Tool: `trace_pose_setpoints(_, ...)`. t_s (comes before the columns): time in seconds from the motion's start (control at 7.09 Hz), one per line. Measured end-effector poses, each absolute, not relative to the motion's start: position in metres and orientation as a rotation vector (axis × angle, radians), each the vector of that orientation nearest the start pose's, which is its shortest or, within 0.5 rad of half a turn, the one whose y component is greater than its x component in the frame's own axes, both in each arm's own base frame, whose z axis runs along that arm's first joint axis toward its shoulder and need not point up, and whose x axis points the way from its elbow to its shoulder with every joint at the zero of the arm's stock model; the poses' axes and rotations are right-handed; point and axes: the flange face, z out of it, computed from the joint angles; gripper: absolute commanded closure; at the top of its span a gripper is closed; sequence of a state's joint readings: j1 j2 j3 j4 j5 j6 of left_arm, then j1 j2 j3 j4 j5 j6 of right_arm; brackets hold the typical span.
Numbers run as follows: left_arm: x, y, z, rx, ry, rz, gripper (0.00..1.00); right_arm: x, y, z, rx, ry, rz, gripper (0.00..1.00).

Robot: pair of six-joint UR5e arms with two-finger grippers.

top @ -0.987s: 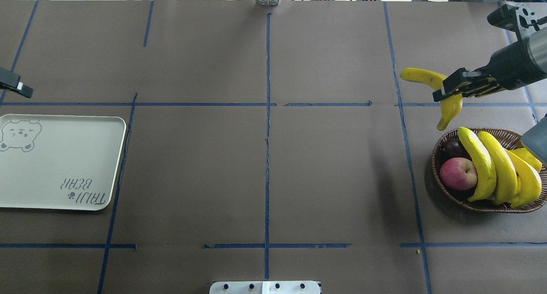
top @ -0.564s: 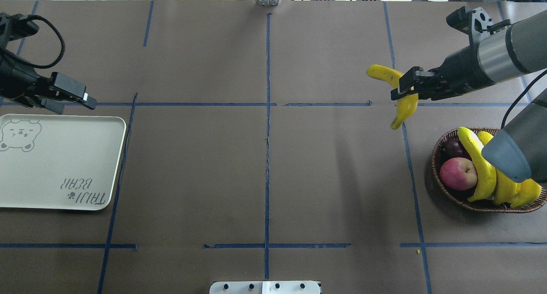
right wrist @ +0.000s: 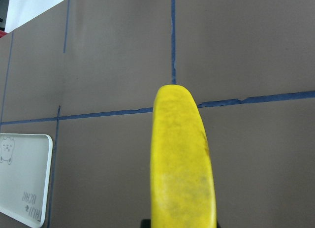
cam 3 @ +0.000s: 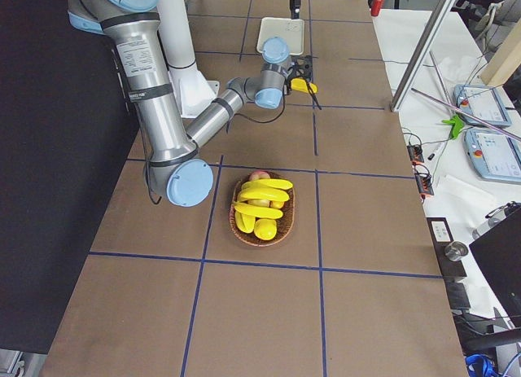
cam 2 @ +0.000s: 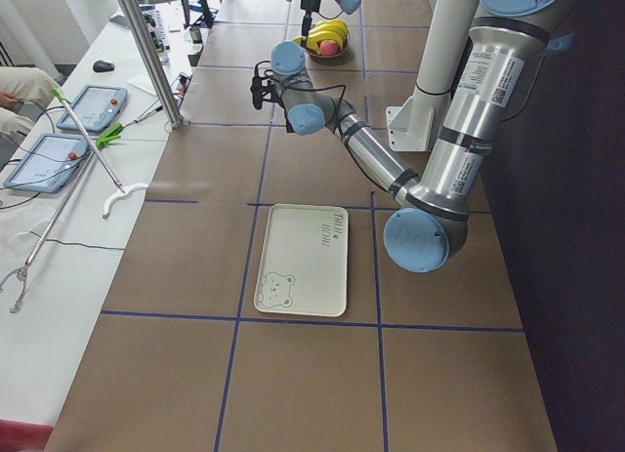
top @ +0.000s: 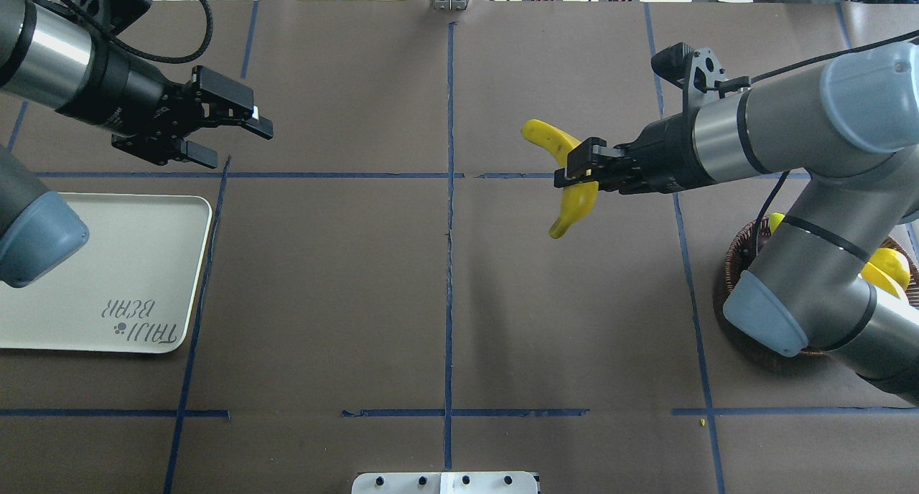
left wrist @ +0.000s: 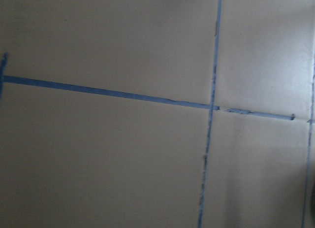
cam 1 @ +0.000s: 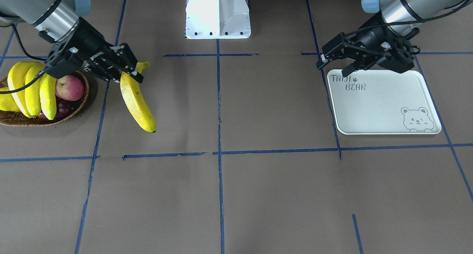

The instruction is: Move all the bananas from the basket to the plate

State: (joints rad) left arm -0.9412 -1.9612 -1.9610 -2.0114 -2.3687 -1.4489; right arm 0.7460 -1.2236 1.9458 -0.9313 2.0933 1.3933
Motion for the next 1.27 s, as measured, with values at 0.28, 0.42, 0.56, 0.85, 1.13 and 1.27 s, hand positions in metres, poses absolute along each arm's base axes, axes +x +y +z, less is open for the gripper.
trace_pose_setpoints(0.28, 0.299, -0.461, 0.176, -0.115, 1.371, -0.308, 0.00, -0.379, -0.412, 0.190, 0.214, -1.423, 0.136, 1.00)
trace_pose_setpoints(0.42, 0.317, -0.454, 0.160, -0.150, 1.384, -0.368, 0.00, -0.394, -0.401, 0.177, 0.220, -1.443, 0.141, 1.00)
trace_pose_setpoints(0.56, 0.341, -0.443, 0.146, -0.171, 1.394, -0.438, 0.00, -0.407, -0.390, 0.165, 0.225, -1.460, 0.147, 1.00)
trace_pose_setpoints(0.85, 0.376, -0.426, 0.135, -0.216, 1.402, -0.568, 0.01, -0.426, -0.372, 0.150, 0.233, -1.486, 0.166, 0.99)
trace_pose_setpoints(1.13, 0.387, -0.425, 0.128, -0.243, 1.406, -0.612, 0.01, -0.434, -0.360, 0.142, 0.230, -1.502, 0.158, 0.99)
trace_pose_setpoints(1.27, 0.394, -0.429, 0.124, -0.247, 1.407, -0.615, 0.01, -0.438, -0.355, 0.137, 0.226, -1.512, 0.149, 0.99)
